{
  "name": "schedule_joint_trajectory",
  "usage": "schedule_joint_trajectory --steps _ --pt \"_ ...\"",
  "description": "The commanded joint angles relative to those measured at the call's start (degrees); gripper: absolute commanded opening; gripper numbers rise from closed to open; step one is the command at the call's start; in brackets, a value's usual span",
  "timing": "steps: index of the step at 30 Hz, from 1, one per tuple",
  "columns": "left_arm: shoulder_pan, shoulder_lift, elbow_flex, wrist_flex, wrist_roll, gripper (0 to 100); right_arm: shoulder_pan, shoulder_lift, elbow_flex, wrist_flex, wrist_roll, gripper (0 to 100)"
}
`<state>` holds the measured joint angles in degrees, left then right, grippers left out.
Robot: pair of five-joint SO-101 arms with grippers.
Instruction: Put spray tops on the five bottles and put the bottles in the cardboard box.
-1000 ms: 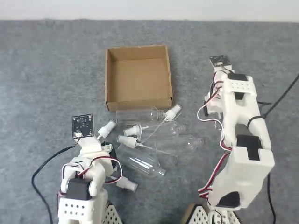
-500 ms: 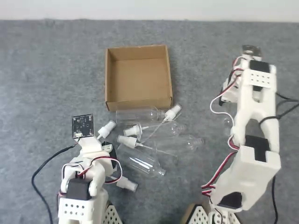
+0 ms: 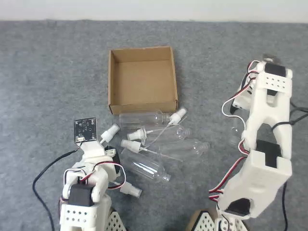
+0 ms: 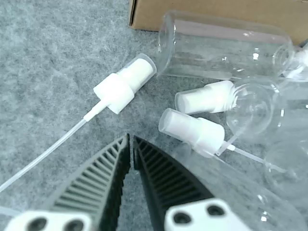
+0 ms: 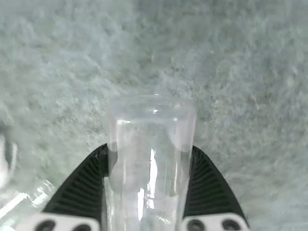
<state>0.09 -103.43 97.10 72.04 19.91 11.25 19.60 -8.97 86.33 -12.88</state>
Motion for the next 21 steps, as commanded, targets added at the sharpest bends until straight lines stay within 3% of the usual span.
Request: schedule_joint_trajectory --steps 1,6,11,21 --pt "0.0 -1.1 -0.6 0.3 -0.3 1 1.5 -0.9 -3.4 0.8 -8.0 0.7" --pt "0.0 -1.1 -0.6 0.3 -0.3 1 1.4 -1.1 -3.4 0.8 -20.6 0.8" --pt "0.0 -1.1 -0.6 0.3 -0.3 1 1.4 -1.1 -3.6 1.5 -26.2 0.7" --pt "0.0 -1.1 -0.6 0.3 -0.3 1 1.4 -0.7 -1.1 1.4 -51.3 0.7"
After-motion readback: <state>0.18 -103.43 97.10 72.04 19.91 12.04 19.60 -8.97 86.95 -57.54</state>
